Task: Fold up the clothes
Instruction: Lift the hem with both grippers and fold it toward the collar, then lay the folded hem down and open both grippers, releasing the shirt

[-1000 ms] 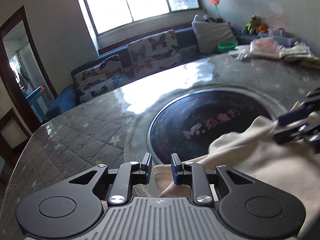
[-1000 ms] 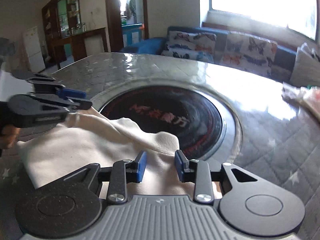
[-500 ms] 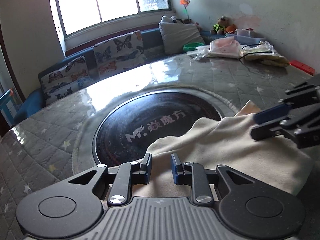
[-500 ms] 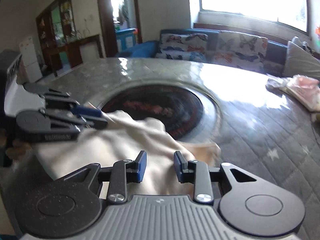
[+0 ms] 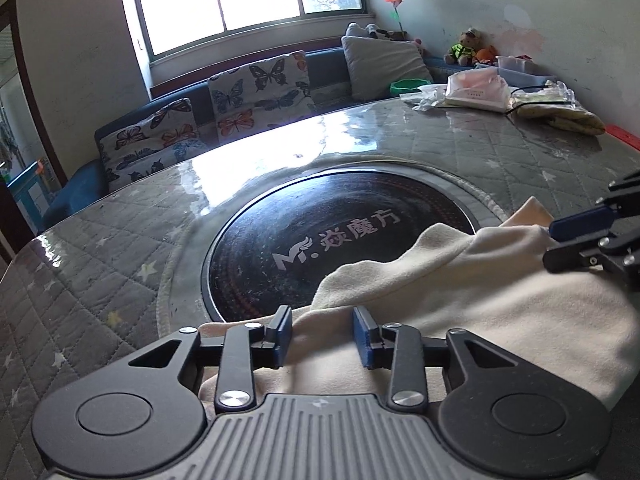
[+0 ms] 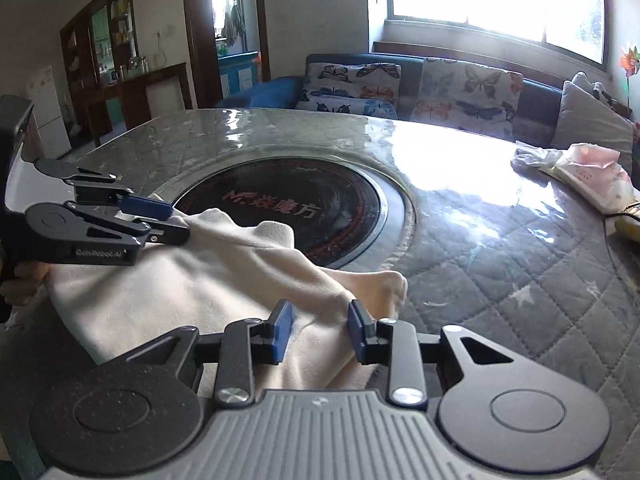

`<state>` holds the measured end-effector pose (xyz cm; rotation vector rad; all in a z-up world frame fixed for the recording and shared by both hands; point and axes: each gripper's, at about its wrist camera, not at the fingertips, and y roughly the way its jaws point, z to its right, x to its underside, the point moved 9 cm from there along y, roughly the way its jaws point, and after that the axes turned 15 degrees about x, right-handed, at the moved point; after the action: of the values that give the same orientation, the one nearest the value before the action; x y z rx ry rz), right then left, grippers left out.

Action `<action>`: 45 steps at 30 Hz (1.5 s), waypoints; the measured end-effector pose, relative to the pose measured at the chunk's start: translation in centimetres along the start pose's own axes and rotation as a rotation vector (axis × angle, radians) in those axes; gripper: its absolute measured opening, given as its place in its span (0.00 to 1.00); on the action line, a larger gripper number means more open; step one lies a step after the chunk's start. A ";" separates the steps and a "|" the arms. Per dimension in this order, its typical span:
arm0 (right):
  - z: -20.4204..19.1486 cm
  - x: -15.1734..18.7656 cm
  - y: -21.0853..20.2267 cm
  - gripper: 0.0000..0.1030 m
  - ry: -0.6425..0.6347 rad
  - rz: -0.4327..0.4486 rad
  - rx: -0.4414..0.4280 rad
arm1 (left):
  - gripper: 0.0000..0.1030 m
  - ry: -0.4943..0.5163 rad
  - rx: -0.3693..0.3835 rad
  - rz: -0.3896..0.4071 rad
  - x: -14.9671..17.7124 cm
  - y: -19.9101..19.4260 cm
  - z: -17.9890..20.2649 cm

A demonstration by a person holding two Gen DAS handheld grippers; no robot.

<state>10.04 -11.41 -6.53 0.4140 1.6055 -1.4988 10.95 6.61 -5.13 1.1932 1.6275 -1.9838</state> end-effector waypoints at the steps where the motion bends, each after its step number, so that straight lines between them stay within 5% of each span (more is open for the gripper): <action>1: 0.2 -0.1 -0.4 0.28 0.005 0.006 0.005 | 0.37 -0.002 -0.005 0.007 -0.1 -0.4 -0.1; 6: 1.6 -0.7 -2.5 0.28 0.004 0.040 0.031 | 0.37 0.013 0.003 0.058 -0.3 -3.0 0.5; 12: 3.0 0.8 -4.2 0.20 0.049 -0.021 0.015 | 0.38 0.053 0.094 0.100 -0.4 -5.0 4.6; 25: 1.5 4.5 -6.0 0.20 0.033 -0.065 -0.062 | 0.38 0.159 0.295 0.100 -1.9 -2.9 14.4; 45: 0.3 5.3 -7.2 0.20 -0.076 -0.005 -0.200 | 0.40 0.161 0.263 0.019 -0.1 -1.2 14.4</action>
<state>1.83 -14.95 -6.00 0.2385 1.6777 -1.3259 4.41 -6.23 -4.10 1.4913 1.4510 -2.1916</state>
